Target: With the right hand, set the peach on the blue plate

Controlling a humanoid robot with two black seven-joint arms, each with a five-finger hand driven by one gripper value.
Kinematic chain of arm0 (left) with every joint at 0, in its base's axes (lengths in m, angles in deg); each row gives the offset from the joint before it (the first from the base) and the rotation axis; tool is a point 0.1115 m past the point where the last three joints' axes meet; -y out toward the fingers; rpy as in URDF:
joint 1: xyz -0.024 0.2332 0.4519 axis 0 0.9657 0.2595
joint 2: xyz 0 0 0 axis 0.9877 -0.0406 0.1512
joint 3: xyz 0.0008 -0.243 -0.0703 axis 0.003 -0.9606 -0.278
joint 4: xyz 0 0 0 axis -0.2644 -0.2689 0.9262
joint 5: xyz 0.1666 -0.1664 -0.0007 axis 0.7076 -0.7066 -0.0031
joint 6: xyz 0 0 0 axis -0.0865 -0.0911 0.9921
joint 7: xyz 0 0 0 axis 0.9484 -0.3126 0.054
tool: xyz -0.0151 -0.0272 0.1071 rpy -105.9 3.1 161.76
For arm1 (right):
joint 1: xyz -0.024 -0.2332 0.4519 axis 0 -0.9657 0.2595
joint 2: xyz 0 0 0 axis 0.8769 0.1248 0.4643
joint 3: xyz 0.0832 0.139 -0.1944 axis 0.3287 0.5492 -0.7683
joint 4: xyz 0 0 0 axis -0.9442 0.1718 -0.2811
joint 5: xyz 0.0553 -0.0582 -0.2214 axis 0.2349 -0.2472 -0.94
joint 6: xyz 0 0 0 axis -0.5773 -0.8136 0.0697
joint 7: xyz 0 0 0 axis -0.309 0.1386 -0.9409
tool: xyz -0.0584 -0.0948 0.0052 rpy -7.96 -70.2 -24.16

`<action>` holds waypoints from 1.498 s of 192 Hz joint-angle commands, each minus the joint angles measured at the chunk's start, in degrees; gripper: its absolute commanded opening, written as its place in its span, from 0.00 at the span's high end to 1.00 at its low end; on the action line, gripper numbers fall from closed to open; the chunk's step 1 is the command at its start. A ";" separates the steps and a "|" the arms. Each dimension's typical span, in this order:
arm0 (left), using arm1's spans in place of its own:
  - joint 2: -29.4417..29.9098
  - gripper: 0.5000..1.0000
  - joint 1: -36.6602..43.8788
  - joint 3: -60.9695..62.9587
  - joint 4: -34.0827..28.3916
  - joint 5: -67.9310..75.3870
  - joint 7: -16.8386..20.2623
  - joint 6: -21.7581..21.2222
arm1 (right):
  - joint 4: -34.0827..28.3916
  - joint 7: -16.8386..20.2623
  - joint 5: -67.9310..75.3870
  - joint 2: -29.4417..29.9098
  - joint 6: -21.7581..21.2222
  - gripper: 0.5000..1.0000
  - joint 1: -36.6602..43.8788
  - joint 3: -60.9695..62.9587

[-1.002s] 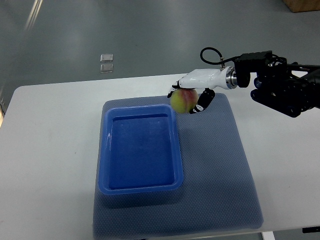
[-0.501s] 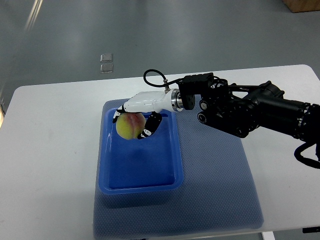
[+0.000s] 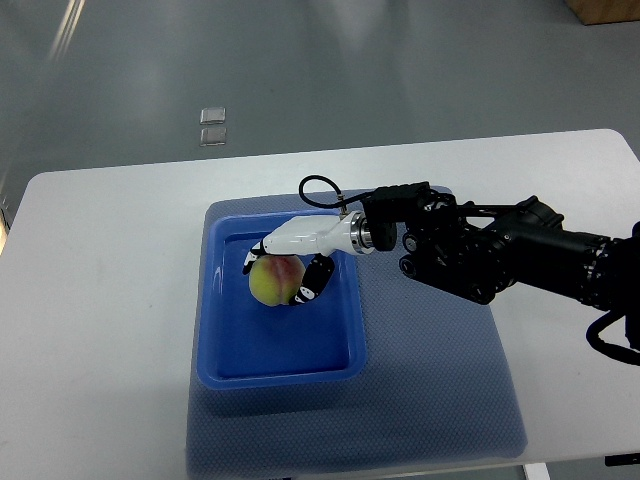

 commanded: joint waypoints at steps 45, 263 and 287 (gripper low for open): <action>0.00 0.00 0.00 0.00 0.00 0.00 -0.01 0.00 | 0.16 0.02 0.25 -0.17 0.11 0.27 -0.24 0.24; 0.00 0.00 0.00 0.00 0.00 0.00 -0.01 0.00 | 3.68 -0.68 46.30 -6.85 -0.07 0.14 -16.32 32.05; 0.00 0.00 0.00 0.00 0.00 0.00 -0.01 0.00 | 5.35 -0.68 51.32 -6.59 0.02 0.14 -19.05 36.80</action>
